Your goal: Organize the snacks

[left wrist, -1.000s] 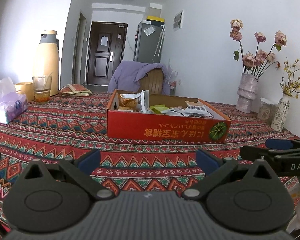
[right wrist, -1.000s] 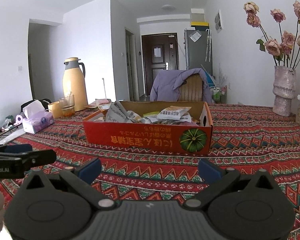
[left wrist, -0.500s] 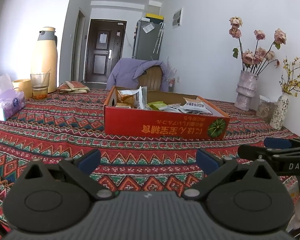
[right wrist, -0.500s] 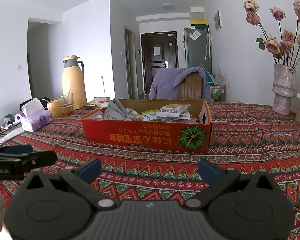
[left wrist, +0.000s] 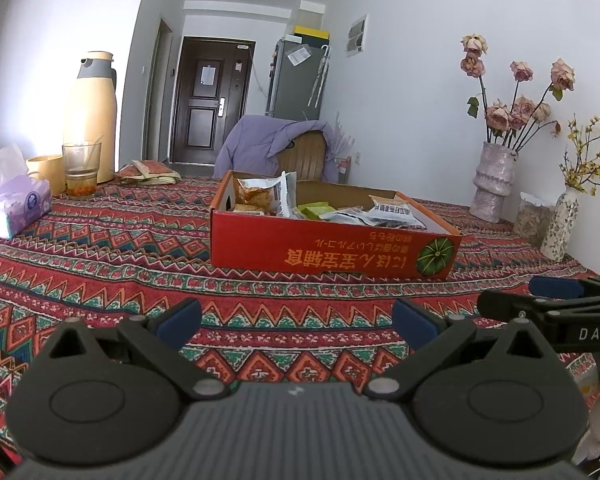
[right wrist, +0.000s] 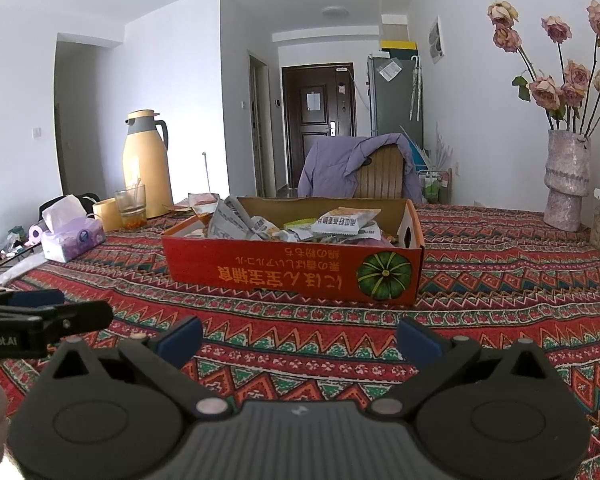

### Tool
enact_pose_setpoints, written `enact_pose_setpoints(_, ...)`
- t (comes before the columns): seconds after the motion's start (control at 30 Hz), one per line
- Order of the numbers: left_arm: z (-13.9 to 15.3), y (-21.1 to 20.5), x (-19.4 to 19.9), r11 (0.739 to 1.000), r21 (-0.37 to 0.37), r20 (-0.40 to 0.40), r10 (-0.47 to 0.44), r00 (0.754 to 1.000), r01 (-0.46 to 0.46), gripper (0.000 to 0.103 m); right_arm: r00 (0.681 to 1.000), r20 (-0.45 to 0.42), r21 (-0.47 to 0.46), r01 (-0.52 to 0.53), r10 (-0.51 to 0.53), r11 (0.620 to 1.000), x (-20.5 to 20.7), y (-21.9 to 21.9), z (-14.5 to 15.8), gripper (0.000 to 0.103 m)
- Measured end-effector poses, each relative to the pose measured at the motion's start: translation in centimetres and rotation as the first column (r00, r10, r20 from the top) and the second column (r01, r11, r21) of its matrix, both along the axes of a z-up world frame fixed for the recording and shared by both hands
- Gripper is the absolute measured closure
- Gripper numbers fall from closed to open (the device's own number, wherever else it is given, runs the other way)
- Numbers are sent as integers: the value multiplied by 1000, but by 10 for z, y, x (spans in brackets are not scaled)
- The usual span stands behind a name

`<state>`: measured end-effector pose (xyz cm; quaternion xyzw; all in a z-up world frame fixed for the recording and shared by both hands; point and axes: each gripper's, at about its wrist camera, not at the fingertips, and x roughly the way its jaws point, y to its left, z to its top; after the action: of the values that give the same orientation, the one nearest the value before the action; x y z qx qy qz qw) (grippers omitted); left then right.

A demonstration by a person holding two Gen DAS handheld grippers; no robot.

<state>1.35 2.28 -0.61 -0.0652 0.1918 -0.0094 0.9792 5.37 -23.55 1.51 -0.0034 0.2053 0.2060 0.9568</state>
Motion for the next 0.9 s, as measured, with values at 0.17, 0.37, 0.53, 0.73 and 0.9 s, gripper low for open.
enact_pose_setpoints(0.17, 0, 0, 0, 1000, 1, 1, 0, 1000, 0, 0, 1000, 1, 0, 0, 0, 1000, 0, 0, 0, 0)
enact_pose_setpoints(0.37, 0, 1, 0, 1000, 2, 1, -3, 1000, 3, 0, 1000, 1, 0, 0, 0, 1000, 0, 0, 0, 0)
enact_pose_setpoints(0.53, 0, 1, 0, 1000, 2, 2, -4, 1000, 4, 0, 1000, 1, 0, 0, 0, 1000, 0, 0, 0, 0)
enact_pose_setpoints(0.73, 0, 0, 0, 1000, 2, 2, -5, 1000, 5, 0, 1000, 1, -1, 0, 0, 1000, 0, 0, 0, 0)
enact_pose_setpoints(0.9, 1, 1, 0, 1000, -2, 1, -1, 1000, 1, 0, 1000, 1, -3, -1, 1, 1000, 0, 0, 0, 0)
